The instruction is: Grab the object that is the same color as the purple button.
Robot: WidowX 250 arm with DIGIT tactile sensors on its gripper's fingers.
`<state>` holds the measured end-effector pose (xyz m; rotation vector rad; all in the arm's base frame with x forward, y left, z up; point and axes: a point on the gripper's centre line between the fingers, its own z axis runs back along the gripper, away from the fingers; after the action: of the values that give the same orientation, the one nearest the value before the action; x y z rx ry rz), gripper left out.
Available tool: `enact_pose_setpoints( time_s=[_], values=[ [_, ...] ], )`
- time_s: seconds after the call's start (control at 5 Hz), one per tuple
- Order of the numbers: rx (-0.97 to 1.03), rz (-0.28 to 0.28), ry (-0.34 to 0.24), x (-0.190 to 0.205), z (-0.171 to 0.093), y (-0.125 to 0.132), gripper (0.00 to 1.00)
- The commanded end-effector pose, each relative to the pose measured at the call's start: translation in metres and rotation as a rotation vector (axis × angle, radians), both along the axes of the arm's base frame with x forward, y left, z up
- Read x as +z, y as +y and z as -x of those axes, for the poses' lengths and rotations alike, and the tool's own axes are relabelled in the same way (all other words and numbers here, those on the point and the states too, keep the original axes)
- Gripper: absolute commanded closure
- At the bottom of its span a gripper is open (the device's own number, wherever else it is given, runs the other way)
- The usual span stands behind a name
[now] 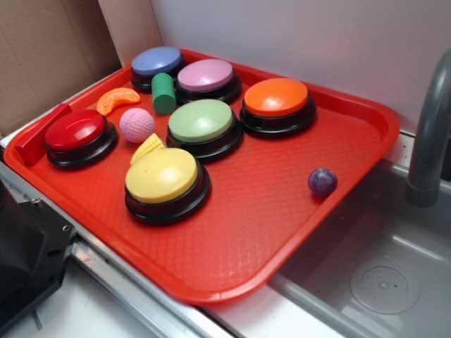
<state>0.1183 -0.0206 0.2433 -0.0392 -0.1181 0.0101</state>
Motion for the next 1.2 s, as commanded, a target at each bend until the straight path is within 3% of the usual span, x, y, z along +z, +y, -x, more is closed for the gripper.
enact_pose_setpoints(
  time_s=[0.0,0.2,0.4,0.6,1.0],
  values=[
    [0.000,0.000,0.000,0.000,0.000,0.000,0.00],
    [-0.108,-0.044,-0.023,-0.009,-0.018,-0.007,0.00],
    [-0.274,-0.054,-0.061,-0.019,-0.039,-0.019,0.00],
    [-0.430,-0.094,-0.123,-0.029,-0.055,-0.036,0.00],
    [-0.740,-0.042,-0.189,-0.060,-0.085,-0.076,0.00]
  ],
)
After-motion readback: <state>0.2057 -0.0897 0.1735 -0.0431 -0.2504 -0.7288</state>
